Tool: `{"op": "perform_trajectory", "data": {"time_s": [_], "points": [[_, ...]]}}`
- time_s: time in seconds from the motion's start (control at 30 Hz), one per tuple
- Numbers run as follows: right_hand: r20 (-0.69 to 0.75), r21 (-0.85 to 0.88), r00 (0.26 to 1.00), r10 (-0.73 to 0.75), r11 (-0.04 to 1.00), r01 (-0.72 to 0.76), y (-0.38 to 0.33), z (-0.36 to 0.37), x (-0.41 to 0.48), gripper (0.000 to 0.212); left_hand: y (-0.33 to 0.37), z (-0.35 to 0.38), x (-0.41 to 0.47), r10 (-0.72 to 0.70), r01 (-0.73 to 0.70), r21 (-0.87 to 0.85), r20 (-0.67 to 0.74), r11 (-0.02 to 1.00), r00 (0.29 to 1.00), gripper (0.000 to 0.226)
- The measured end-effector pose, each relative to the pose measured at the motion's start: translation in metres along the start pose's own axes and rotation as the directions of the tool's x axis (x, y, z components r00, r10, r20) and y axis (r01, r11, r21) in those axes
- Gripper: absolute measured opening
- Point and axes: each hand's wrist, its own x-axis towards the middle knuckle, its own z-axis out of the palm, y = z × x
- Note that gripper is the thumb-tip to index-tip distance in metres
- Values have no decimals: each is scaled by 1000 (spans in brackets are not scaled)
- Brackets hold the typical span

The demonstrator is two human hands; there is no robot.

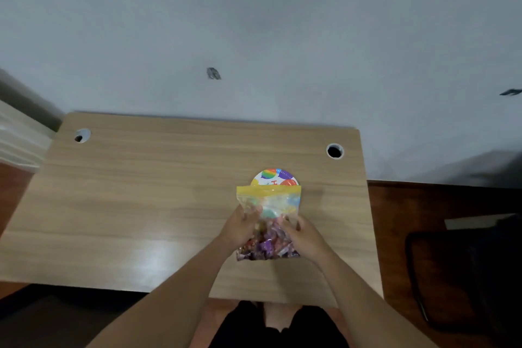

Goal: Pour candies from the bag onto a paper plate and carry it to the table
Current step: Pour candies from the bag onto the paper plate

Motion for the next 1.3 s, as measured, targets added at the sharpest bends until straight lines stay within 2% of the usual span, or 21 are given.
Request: {"op": "perform_trajectory", "data": {"time_s": [0.07, 0.27, 0.37, 0.47, 0.73, 0.8, 0.9, 1.0, 1.13, 1.3], "points": [[1, -23, 1000, 26, 999, -26, 4, 1, 5, 43, -8, 3, 7, -117, 117, 15, 6, 993, 993, 34], [20, -83, 993, 118, 990, -116, 15, -2, 24, 21, -22, 13, 27, -217, 212, 76, 64, 974, 974, 26], [21, -137, 988, 152, 979, -148, 20, -4, 35, 29, -27, 17, 35, -269, 259, 107, 86, 960, 959, 15], [18, -175, 985, 172, 970, -167, 23, -5, 44, 38, -37, 18, 45, -337, 324, 130, 93, 937, 937, 19], [-31, -178, 970, 240, 954, -242, 26, -7, 53, 48, -40, 19, 48, -388, 383, 68, 88, 921, 918, 20], [-28, -173, 968, 249, 953, -250, 26, -6, 53, 44, -38, 19, 47, -390, 385, 65, 88, 921, 917, 23], [-24, -150, 969, 245, 958, -246, 28, -4, 53, 41, -37, 21, 45, -389, 388, 30, 107, 921, 915, 16], [-25, -150, 971, 237, 959, -238, 29, -5, 51, 40, -41, 20, 44, -389, 388, 31, 125, 921, 913, 30], [-37, -136, 973, 228, 963, -231, 32, -4, 50, 46, -56, 19, 46, -389, 389, 24, 112, 921, 914, 37], [-51, -140, 978, 203, 968, -209, 33, -5, 47, 36, -41, 19, 36, -360, 367, -34, 133, 930, 924, 22]]}}
